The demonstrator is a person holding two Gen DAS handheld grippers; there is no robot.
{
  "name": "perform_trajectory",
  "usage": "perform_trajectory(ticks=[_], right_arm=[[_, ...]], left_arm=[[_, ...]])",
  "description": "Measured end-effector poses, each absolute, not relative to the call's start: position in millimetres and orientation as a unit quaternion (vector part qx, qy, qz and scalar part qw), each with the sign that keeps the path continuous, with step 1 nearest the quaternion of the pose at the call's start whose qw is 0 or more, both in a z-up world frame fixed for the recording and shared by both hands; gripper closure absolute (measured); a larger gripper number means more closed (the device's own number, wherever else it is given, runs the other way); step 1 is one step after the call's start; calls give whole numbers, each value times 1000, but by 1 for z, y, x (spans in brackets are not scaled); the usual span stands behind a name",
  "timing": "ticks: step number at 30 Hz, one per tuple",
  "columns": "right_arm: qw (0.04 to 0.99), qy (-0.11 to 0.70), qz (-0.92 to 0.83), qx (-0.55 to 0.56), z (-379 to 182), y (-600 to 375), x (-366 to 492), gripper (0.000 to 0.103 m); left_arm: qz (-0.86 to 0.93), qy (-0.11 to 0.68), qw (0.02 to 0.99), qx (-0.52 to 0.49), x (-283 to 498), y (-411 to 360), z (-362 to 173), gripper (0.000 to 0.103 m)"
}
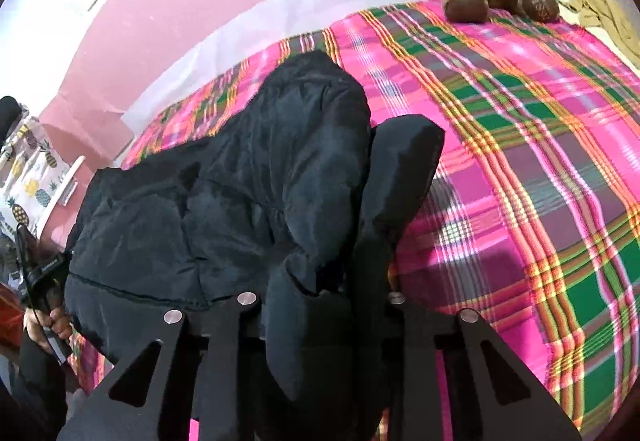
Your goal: Fold large clothes
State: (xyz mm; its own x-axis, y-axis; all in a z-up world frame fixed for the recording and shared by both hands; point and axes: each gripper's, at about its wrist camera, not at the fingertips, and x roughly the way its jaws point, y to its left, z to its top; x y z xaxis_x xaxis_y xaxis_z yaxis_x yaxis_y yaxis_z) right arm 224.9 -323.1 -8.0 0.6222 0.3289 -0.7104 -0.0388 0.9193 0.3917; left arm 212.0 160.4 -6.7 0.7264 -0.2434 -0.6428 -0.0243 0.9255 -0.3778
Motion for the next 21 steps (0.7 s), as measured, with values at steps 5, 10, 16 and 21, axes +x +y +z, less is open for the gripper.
perform_trajectory(ticks=[5,10,16,21], right_arm=[[893,401,112,172,13,-319,228,77],[901,383,122,164,31,-311,238,77],[906,373,135,151,44,-295,259,77],[886,420,114,161,4,-307,264,70]], left_arm=[[-63,339,921,-181,209,163,20,87],[-59,316,930,-180,215,173,41,92],[-61,297,936,-179,232,186,53,95],[-60,389,900,-186,251,190,-6,87]])
